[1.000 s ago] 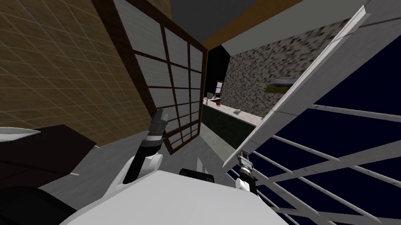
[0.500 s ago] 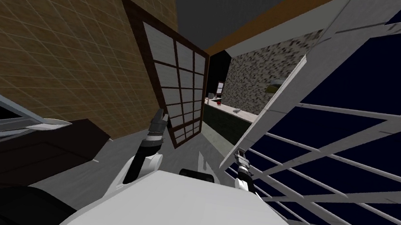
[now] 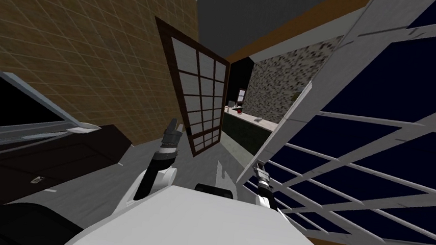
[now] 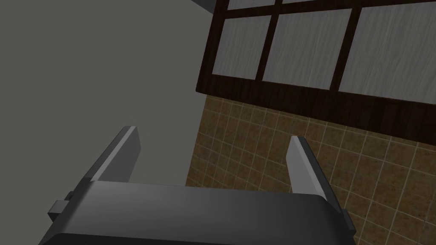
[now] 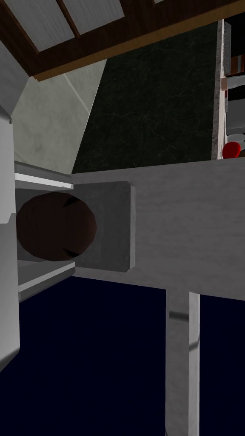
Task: Pull the door open
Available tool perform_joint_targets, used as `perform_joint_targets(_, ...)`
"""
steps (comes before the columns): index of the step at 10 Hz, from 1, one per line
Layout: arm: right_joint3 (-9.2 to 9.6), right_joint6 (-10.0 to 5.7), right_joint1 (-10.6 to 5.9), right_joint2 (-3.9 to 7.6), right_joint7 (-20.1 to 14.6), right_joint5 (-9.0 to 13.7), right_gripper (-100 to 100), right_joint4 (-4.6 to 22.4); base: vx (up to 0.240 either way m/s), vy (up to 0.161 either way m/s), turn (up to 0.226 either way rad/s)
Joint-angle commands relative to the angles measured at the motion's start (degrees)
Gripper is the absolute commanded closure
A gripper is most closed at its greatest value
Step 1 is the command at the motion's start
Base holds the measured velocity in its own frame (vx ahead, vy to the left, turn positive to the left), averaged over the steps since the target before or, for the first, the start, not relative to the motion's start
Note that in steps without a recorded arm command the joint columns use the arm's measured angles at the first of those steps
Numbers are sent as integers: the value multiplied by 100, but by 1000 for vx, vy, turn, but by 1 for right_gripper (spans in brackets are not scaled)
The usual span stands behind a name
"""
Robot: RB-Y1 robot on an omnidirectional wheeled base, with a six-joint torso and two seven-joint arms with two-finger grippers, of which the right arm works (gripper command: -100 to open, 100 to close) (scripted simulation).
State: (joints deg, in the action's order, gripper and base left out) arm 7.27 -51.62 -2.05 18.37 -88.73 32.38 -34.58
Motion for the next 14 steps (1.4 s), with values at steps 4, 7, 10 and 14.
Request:
perform_joint_targets(4, 319, 12, 150, 130, -235, -184, 100, -251, -245, -20, 64)
perform_joint_targets(7, 462, -22, 250, 210, -355, -258, 100, -319, -173, -10, 61)
perform_joint_targets(10, 681, -143, 353, 365, -583, -379, 100, -386, -205, -29, 83)
perform_joint_targets(14, 856, -217, 421, 476, -745, -474, 100, -432, -198, -28, 65)
